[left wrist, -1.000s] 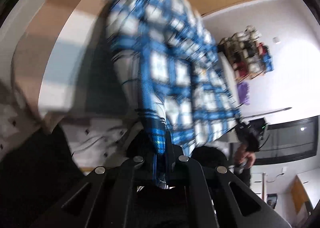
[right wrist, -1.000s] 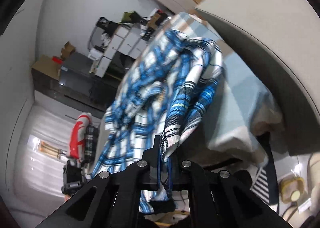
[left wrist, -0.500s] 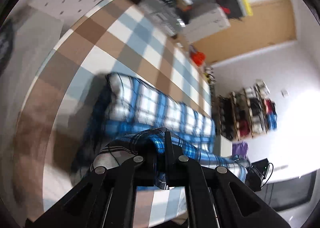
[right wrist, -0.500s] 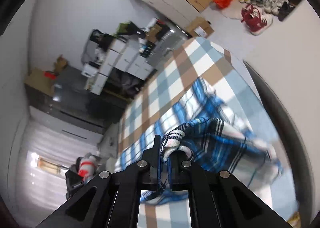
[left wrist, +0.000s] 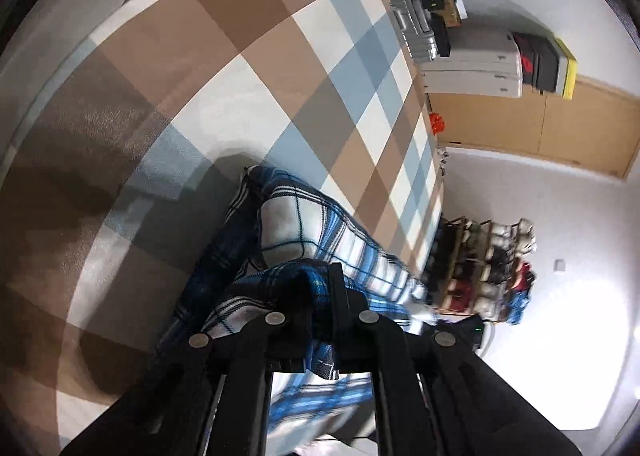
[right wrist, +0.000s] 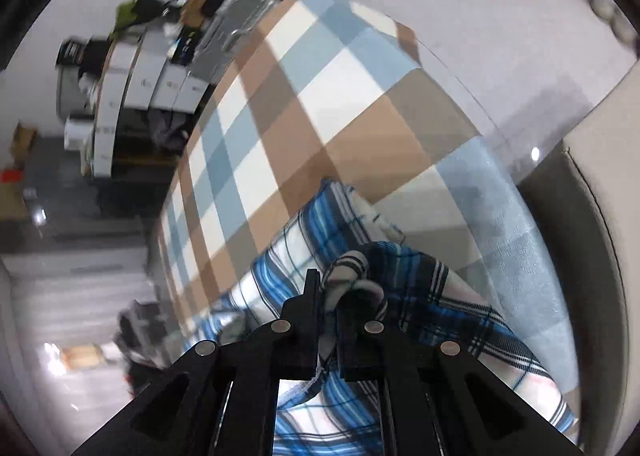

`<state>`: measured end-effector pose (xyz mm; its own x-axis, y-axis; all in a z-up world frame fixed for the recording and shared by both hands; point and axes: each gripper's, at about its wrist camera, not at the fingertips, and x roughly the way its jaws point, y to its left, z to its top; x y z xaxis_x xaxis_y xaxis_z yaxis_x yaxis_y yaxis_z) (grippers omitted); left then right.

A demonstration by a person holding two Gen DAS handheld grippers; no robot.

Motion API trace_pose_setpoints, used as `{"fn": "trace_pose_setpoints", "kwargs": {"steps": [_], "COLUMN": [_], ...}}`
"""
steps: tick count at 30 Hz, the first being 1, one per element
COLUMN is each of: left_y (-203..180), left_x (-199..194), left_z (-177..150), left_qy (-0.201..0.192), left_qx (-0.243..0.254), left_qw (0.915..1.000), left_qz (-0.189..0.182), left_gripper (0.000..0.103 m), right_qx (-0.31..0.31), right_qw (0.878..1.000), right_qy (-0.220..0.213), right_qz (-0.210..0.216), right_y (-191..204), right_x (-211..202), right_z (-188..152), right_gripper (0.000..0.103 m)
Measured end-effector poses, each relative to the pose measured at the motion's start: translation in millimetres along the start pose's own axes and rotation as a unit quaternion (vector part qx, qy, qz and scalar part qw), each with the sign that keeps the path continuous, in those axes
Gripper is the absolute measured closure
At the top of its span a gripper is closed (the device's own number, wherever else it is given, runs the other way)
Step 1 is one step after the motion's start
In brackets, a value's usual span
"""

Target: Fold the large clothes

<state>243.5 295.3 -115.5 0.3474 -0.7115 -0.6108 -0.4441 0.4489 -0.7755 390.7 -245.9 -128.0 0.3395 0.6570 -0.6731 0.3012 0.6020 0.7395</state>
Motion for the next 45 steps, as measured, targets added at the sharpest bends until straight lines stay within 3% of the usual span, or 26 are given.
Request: {"fn": "trace_pose_setpoints", "kwargs": {"steps": [4,5,6,7,9,10,13,16,19,21,24,27,30,32,36,40,42,44,45], "left_y": [-20.1,-24.9,-28.0,-29.7,-29.9,-29.8,-32.7,-41.7,-55.8,-61.6,-64.5,-62.2,-54.0,-44.5,-34.8,-41.8,-44.9,-46.7,-47.7], "left_x": [-16.9,-21.1,-24.2,-27.5,-35.6,-36.9,-36.0,-38.9,-30.6,-19.4,3.7,23.9,33.7,38.1,38.4,24.6,20.2,16.4,15.7], "left_z": [-3.3,-2.3,-0.1,1.7,5.2,5.2,-5.4,-26.3,-49.9,-67.6,-86.2,-87.2,-74.0,-61.9,-48.5,-55.1,-62.3,-69.0,-72.2], "left_qy": [-0.01,-0.016,-0.022,-0.033,-0.069,-0.069,-0.058,-0.066,-0.053,-0.038,-0.017,-0.01,-0.022,-0.018,-0.011,-0.027,-0.03,-0.031,-0.032], "left_qx": [0.018,0.019,0.019,0.017,0.012,0.007,0.014,0.053,0.115,0.156,0.201,0.228,0.235,0.219,0.202,0.211,0.221,0.233,0.237], "left_qw": [0.9998,0.9997,0.9994,0.9987,0.9965,0.9964,0.9978,0.9962,0.9906,0.983,0.9681,0.9543,0.9441,0.9484,0.954,0.9527,0.9501,0.9454,0.9432], "left_qz": [-0.002,-0.008,-0.019,-0.036,-0.045,-0.049,-0.031,0.016,0.053,0.09,0.149,0.193,0.23,0.229,0.221,0.216,0.219,0.226,0.231], "left_gripper": [0.099,0.094,0.082,0.074,0.045,0.045,0.045,0.045,0.045,0.045,0.045,0.045,0.045,0.045,0.045,0.045,0.045,0.045,0.045], "right_qx": [0.006,0.003,0.001,0.0,0.004,0.002,-0.055,-0.168,-0.29,-0.354,-0.384,-0.352,-0.301,-0.286,-0.281,-0.275,-0.273,-0.279,-0.29], "right_qw": [0.998,0.995,0.99,0.988,0.982,0.983,0.991,0.982,0.953,0.924,0.897,0.904,0.925,0.93,0.916,0.931,0.937,0.938,0.932], "right_qy": [-0.021,-0.041,-0.071,-0.091,-0.135,-0.134,-0.093,-0.087,-0.073,-0.067,-0.056,-0.042,-0.049,-0.066,-0.12,-0.162,-0.163,-0.157,-0.168], "right_qz": [0.064,0.092,0.119,0.129,0.13,0.123,0.079,0.013,-0.054,-0.13,-0.211,-0.239,-0.225,-0.221,-0.259,-0.177,-0.146,-0.136,-0.14], "right_y": [8.9,11.1,11.5,11.8,7.7,7.3,19.5,46.5,69.3,76.1,70.3,53.7,37.2,30.9,21.5,16.7,12.2,8.9,10.5], "right_x": [-22.4,-33.4,-47.4,-54.7,-71.1,-71.7,-61.7,-55.6,-44.2,-24.4,4.0,27.1,31.2,27.3,4.7,-46.8,-72.0,-82.5,-84.1], "right_z": [7.6,7.1,6.1,5.3,0.0,-2.1,-24.5,-58.6,-100.4,-124.4,-131.9,-108.6,-78.4,-64.6,-40.2,-32.5,-32.0,-36.2,-41.0], "right_gripper": [0.097,0.096,0.096,0.096,0.096,0.096,0.096,0.096,0.095,0.095,0.095,0.095,0.095,0.095,0.095,0.095,0.084,0.002,0.002]}}
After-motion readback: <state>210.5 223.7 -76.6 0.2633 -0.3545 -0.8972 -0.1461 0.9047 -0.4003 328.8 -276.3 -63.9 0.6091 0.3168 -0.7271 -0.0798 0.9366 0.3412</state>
